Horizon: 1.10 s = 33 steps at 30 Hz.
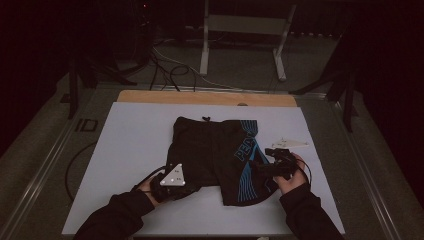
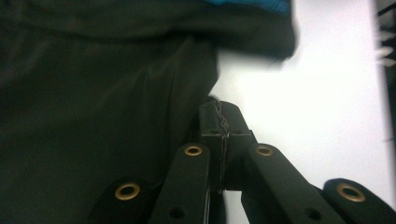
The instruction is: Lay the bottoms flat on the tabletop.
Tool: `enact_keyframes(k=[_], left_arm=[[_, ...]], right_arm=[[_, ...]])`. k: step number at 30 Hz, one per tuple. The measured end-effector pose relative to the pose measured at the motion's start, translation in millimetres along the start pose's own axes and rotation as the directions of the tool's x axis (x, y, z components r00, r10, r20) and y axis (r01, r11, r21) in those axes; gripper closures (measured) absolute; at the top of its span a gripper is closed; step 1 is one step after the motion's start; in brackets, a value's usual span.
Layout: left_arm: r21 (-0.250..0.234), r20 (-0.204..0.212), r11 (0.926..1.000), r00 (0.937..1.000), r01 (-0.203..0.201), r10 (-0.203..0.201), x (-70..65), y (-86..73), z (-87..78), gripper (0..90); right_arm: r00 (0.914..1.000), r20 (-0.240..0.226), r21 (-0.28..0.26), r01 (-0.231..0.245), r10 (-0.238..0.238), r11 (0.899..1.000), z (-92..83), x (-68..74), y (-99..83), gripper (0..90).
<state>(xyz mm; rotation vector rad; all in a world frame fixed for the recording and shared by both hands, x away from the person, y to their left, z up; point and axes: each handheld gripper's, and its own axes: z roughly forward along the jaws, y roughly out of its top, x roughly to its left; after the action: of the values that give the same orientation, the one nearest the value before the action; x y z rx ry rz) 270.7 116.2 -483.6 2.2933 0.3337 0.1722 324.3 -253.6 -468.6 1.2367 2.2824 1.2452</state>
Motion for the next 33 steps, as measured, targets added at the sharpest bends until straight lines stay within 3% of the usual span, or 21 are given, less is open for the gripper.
enact_keyframes(k=[3,5,8,10,11,12,13,14,15,18,23,26,28,31,33], left_arm=[[-0.048,0.035,0.9988,0.9994,0.008,-0.007,-4.7,5.6,-12.1,90.0],[-0.093,0.09,0.9953,0.9958,0.027,-0.019,-7.5,8.3,-19.9,90.0],[-0.133,0.112,0.9902,0.9934,0.041,-0.026,-8.5,10.6,-28.1,90.0],[-0.168,0.176,0.9815,0.9824,0.093,-0.063,-3.5,9.6,-32.0,90.0],[-0.175,0.157,0.9789,0.9844,0.106,-0.078,-1.6,8.5,-32.3,89.9],[-0.159,0.106,0.9831,0.9917,0.09,-0.074,-1.1,7.1,-31.7,89.6],[-0.159,0.106,0.9831,0.9917,0.09,-0.074,-1.1,7.1,-31.7,87.4],[-0.151,0.045,0.9853,0.9962,0.08,-0.074,-2.4,4.5,-29.7,87.4],[-0.141,0.034,0.9856,0.9954,0.093,-0.089,-2.4,3.8,-28.0,62.8],[-0.134,0.051,0.9882,0.9964,0.074,-0.068,-8.1,3.9,-24.8,50.2],[-0.165,0.137,0.986,0.9906,0.021,0.001,-27.5,13.6,-18.3,51.1],[-0.146,0.171,0.9892,0.9844,-0.016,0.041,-41.3,20.9,-6.5,53.0],[-0.1,0.193,0.9943,0.9797,-0.037,0.056,-47.2,23.0,5.9,54.1],[-0.023,0.184,0.9962,0.979,-0.084,0.087,-46.6,19.3,25.0,54.5],[0.034,0.135,0.9932,0.9851,-0.111,0.106,-40.6,15.8,35.0,56.1]], right_arm=[[1.0,0.001,0.0,-0.001,0.001,1.0,-1.0,-0.2,0.4,14.3],[1.0,0.003,-0.004,-0.002,0.002,1.0,-1.4,-0.8,0.3,14.3],[1.0,0.004,-0.004,0.0,0.0,1.0,-2.5,-0.2,0.9,14.3],[1.0,0.004,-0.007,-0.008,0.008,1.0,-2.4,-0.8,0.7,14.3],[1.0,0.005,-0.004,-0.004,0.004,1.0,-2.4,-1.1,0.5,14.3],[1.0,0.004,-0.001,-0.003,0.003,1.0,-2.2,-1.1,0.5,14.3],[1.0,0.004,-0.001,-0.003,0.003,1.0,-2.2,-1.1,0.5,14.3],[1.0,0.006,-0.002,-0.001,0.001,1.0,-2.1,-1.0,0.2,14.3],[1.0,0.005,-0.001,-0.002,0.002,1.0,-2.0,-0.9,0.1,14.3],[1.0,0.006,-0.002,-0.001,0.001,1.0,-2.3,0.7,0.0,14.3],[1.0,0.007,-0.001,0.0,0.0,1.0,-2.5,0.6,-0.9,14.3],[1.0,0.004,-0.002,0.001,-0.001,1.0,-2.7,0.4,-0.8,14.3],[1.0,0.001,-0.002,-0.003,0.003,1.0,-2.3,0.7,-0.9,14.3],[1.0,-0.003,-0.002,-0.002,0.002,1.0,-2.0,1.4,-1.1,14.3],[1.0,-0.005,0.002,-0.002,0.002,1.0,-1.5,1.2,-1.5,14.3]])
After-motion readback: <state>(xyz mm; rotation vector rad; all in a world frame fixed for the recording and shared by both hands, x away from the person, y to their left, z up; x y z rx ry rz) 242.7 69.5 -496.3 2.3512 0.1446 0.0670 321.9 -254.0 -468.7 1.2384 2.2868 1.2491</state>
